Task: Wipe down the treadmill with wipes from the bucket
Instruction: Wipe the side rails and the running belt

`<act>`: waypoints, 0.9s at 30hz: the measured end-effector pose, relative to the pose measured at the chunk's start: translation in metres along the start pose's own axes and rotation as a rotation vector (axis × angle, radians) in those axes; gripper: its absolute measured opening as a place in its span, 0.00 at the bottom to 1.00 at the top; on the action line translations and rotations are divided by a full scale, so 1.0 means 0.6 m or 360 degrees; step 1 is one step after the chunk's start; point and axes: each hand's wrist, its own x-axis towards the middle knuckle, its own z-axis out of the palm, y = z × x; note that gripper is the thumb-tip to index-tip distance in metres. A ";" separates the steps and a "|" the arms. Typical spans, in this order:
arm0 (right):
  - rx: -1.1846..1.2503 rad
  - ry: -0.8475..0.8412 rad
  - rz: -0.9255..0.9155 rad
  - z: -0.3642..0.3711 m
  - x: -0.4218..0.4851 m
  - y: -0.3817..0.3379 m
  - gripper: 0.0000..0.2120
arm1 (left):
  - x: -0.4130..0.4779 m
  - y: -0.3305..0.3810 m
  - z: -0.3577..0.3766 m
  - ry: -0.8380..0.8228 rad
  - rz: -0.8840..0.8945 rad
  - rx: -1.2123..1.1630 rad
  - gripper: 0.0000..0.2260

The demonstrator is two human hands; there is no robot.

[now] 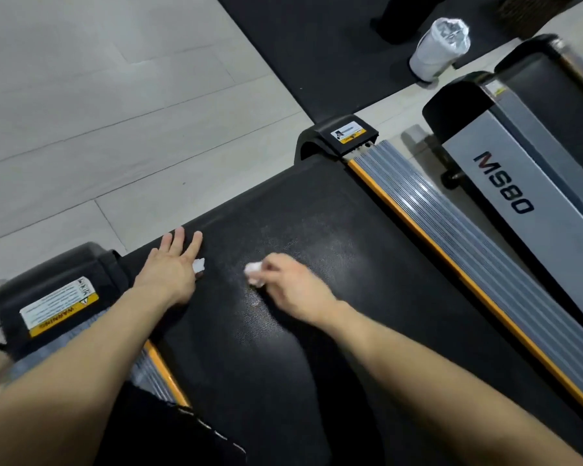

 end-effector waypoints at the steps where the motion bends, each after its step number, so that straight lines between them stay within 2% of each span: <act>1: -0.0094 0.0166 0.0298 -0.031 -0.001 0.049 0.14 | -0.004 -0.007 -0.004 -0.0033 0.0021 -0.0028 0.38; 3: -0.0330 0.0448 0.1030 -0.098 -0.018 0.142 0.11 | -0.025 -0.022 -0.012 0.0003 0.0065 -0.0072 0.38; 4: -0.0297 0.0589 0.1321 -0.115 -0.028 0.167 0.12 | -0.042 -0.029 -0.010 0.0111 0.0069 -0.0064 0.37; 5: -0.0235 0.0703 0.1484 -0.110 -0.029 0.167 0.12 | -0.061 -0.036 -0.006 0.0257 0.0062 -0.0040 0.36; 6: -0.0215 0.0740 0.1491 -0.089 -0.020 0.137 0.13 | -0.080 -0.044 -0.002 0.0396 0.0051 -0.0013 0.36; 7: -0.0168 0.0702 0.1324 -0.054 -0.006 0.091 0.14 | -0.099 -0.053 0.004 0.0493 0.0025 0.0016 0.36; 8: -0.0096 0.0607 0.1031 -0.006 0.008 0.035 0.15 | -0.118 -0.062 0.011 0.0534 -0.0010 0.0035 0.36; 11: 0.0011 -0.0034 -0.0088 0.110 0.011 -0.135 0.17 | -0.167 -0.090 0.033 0.0487 -0.0202 0.0080 0.36; 12: -0.0002 -0.0168 -0.0344 0.119 0.012 -0.154 0.16 | -0.183 -0.100 0.034 0.0432 -0.0301 0.0077 0.36; 13: 0.0015 -0.0207 -0.0466 0.113 0.020 -0.148 0.16 | -0.192 -0.114 0.036 0.0372 -0.0395 0.0052 0.36; 15: -0.0048 -0.0098 -0.0368 0.092 0.048 -0.098 0.15 | -0.203 -0.143 0.040 0.0225 -0.0532 -0.0051 0.35; 17: -0.0133 0.0141 0.0149 0.056 0.094 -0.054 0.17 | -0.208 -0.166 0.045 -0.0019 -0.0526 -0.0117 0.35; 19: -0.0121 0.0317 0.0673 0.044 0.129 -0.060 0.19 | -0.212 -0.170 0.047 -0.0197 -0.0462 -0.0143 0.38; 20: -0.0101 0.0283 0.0667 0.053 0.134 -0.086 0.19 | -0.214 -0.168 0.044 -0.0234 -0.0455 -0.0148 0.39; 21: -0.0080 0.0140 0.0487 0.070 0.126 -0.115 0.19 | -0.215 -0.165 0.040 -0.0264 -0.0454 -0.0155 0.40; 24: 0.0021 -0.0334 -0.0398 0.113 0.041 -0.172 0.18 | -0.218 -0.156 0.028 -0.0324 -0.0471 -0.0179 0.44; 25: 0.0025 -0.0412 -0.0545 0.109 0.031 -0.169 0.18 | -0.218 -0.155 0.028 -0.0346 -0.0468 -0.0188 0.46; 27: -0.0057 -0.0368 -0.0541 0.089 0.073 -0.151 0.16 | -0.216 -0.155 0.028 -0.0370 -0.0457 -0.0185 0.47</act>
